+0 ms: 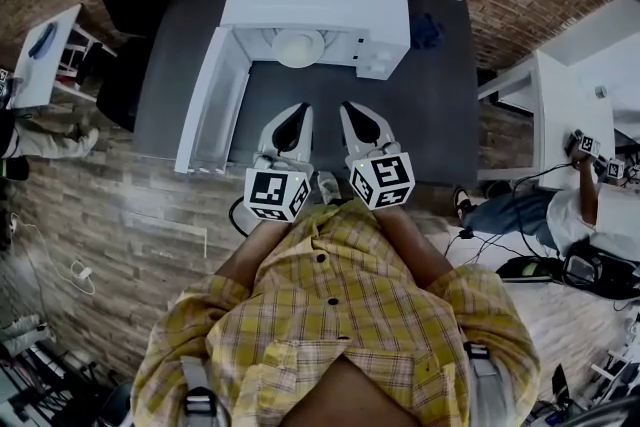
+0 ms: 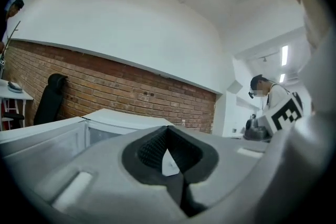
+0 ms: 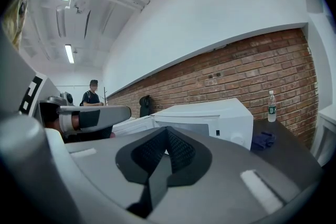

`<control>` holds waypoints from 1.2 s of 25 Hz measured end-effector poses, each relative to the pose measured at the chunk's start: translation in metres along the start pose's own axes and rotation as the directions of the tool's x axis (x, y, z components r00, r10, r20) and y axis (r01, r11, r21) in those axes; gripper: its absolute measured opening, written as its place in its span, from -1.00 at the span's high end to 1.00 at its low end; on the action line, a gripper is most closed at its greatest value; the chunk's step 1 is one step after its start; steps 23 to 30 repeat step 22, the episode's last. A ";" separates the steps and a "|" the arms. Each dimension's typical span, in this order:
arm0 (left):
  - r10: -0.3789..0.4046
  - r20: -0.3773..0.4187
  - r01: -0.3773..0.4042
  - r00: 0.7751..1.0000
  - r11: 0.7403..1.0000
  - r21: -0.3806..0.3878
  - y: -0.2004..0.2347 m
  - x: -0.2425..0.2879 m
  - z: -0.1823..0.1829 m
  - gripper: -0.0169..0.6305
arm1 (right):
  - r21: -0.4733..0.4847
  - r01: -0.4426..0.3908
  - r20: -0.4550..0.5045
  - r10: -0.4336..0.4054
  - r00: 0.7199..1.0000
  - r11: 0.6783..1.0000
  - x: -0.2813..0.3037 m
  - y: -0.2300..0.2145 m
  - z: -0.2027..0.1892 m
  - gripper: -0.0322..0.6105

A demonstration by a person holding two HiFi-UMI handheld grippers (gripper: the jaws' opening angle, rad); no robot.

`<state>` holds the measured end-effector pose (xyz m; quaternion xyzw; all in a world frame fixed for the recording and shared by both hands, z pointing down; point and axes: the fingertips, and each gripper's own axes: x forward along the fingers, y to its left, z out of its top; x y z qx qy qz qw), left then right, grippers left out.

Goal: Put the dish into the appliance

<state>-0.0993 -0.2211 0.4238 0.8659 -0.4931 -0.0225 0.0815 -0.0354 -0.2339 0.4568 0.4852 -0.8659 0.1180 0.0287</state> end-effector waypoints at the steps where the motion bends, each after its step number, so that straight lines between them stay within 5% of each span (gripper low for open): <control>1: 0.000 -0.005 0.000 1.000 1.000 0.011 -0.001 0.000 -0.001 0.95 | 0.000 0.000 0.003 0.000 1.000 1.000 -0.001 0.000 0.000 0.89; 30: 0.040 -0.007 -0.039 0.999 0.998 0.047 0.005 -0.003 0.001 0.95 | -0.027 -0.015 0.064 0.017 0.998 1.000 -0.007 0.007 0.016 0.89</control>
